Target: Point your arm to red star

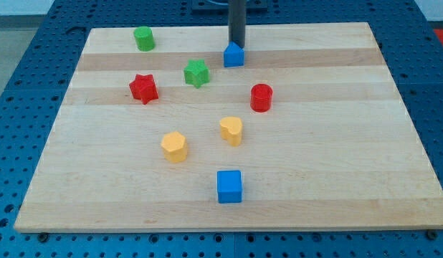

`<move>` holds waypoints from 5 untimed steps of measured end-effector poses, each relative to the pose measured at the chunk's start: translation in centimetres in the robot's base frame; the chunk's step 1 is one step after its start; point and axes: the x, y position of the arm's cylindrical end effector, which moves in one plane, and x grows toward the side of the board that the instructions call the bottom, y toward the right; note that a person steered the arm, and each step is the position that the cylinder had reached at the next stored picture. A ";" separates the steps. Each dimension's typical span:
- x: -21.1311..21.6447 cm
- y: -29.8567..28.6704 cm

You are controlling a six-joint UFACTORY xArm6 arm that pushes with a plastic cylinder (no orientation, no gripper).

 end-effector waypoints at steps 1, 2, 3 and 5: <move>0.0 -1.8; 0.0 -4.2; 0.0 -6.0; 0.6 -9.7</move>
